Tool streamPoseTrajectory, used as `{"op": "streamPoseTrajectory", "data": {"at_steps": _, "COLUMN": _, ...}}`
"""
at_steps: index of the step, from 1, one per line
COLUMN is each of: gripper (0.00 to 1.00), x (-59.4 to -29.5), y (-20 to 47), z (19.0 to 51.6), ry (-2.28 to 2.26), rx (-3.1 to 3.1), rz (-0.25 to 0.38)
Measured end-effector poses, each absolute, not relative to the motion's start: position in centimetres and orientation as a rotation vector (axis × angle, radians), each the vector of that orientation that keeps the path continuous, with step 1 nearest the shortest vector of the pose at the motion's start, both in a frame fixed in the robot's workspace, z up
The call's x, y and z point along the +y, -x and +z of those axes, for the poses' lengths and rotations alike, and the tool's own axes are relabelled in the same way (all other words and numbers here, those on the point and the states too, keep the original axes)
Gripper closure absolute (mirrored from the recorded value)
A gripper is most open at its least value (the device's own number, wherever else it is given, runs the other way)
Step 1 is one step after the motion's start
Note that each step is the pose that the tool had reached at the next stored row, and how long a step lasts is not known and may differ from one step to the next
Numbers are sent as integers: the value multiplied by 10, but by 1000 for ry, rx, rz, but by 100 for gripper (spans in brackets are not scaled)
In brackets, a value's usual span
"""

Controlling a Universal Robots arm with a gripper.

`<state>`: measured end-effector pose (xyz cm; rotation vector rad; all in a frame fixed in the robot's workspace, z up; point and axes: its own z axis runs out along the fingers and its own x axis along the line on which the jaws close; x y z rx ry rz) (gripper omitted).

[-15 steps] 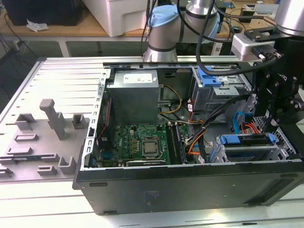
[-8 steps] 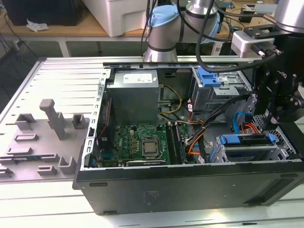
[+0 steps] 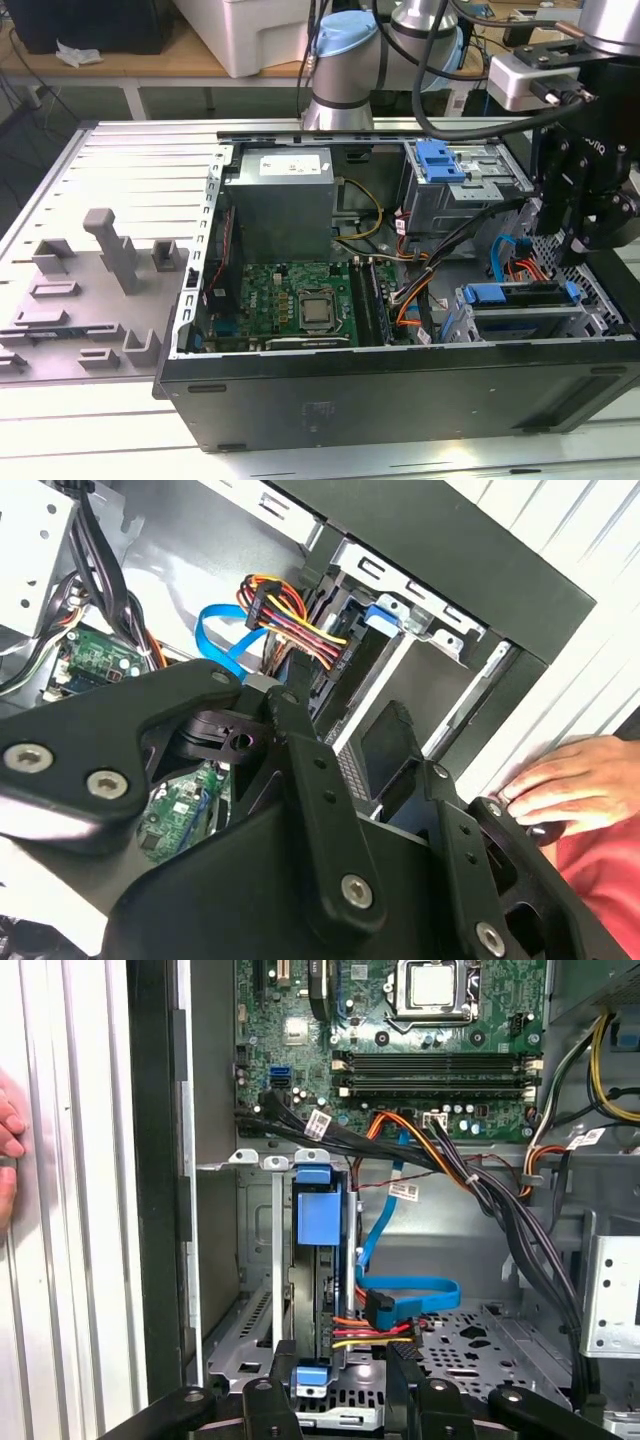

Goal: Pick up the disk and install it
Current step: 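Insert the first disk wire, then insert the second disk wire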

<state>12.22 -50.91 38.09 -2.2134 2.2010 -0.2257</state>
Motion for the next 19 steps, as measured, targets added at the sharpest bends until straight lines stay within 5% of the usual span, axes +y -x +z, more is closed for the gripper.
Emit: {"op": "streamPoseTrajectory", "data": {"at_steps": 19, "gripper": 52, "x": -504, "y": -122, "z": 381, "ry": 2193, "rx": 2223, "rz": -227}}
